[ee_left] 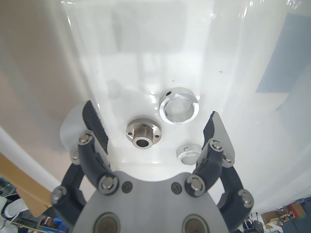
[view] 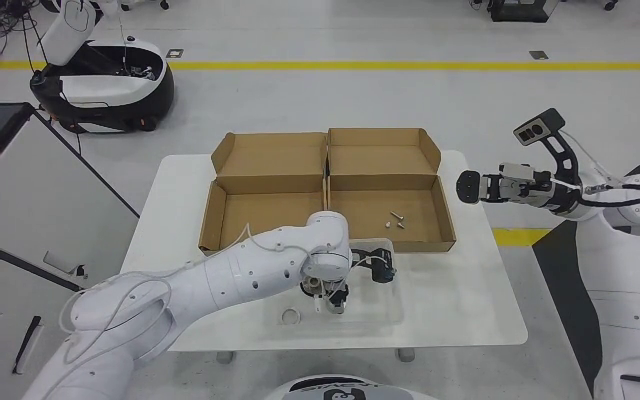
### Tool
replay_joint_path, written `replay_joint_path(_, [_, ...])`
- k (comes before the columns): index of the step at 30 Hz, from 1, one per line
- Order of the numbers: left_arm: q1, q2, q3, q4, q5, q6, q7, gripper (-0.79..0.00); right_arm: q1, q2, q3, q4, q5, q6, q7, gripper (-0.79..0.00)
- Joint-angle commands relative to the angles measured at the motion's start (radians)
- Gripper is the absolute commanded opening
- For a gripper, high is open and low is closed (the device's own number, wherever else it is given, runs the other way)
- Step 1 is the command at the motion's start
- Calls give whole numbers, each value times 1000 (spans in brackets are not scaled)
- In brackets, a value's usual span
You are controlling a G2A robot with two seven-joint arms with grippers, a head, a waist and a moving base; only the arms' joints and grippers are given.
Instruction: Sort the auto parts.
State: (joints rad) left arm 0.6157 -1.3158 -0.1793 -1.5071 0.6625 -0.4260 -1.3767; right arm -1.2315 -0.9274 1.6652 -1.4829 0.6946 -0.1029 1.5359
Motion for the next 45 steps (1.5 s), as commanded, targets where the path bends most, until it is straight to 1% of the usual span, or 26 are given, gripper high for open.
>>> replay_joint_path(1, [-5,-3,3,-6,3,3,-21,0,0,0,0,0,0,0,0,0])
replay_joint_path(5, [-21,-10,9,-19,4,33,-50,0,0,0,0,0,0,0,0,0])
replay_joint_path(11, [-9,-25,9,-42,31,62,-80,-3,0,0,0,0,0,0,0,0])
replay_joint_path(12, [-4,-29,9,-38,44,71,-88,-52,0,0,0,0,0,0,0,0])
replay_joint_path(13, [1,-32,9,-38,55,75,-93,-71,0,0,0,0,0,0,0,0])
replay_joint_path(15, [12,-39,9,-32,64,73,-91,-148,0,0,0,0,0,0,0,0])
replay_joint_path(18, [21,-47,9,-24,94,78,-96,-135,0,0,0,0,0,0,0,0])
replay_joint_path(20, [27,-52,9,-24,107,83,-101,-151,0,0,0,0,0,0,0,0])
replay_joint_path(24, [30,-58,9,-16,111,81,-99,-139,0,0,0,0,0,0,0,0])
replay_joint_path(26, [32,-60,9,-14,118,80,-98,-172,0,0,0,0,0,0,0,0])
replay_joint_path(27, [32,-61,9,-17,120,78,-96,-200,0,0,0,0,0,0,0,0])
replay_joint_path(31, [29,-60,9,-19,130,82,-100,-209,0,0,0,0,0,0,0,0])
replay_joint_path(33, [27,-58,9,-20,134,85,-103,-234,0,0,0,0,0,0,0,0])
replay_joint_path(39, [27,-47,9,-34,133,88,-106,-188,0,0,0,0,0,0,0,0])
replay_joint_path(44, [40,-38,9,-43,140,87,-105,-256,0,0,0,0,0,0,0,0])
replay_joint_path(45, [42,-37,9,-43,139,85,-103,-259,0,0,0,0,0,0,0,0])
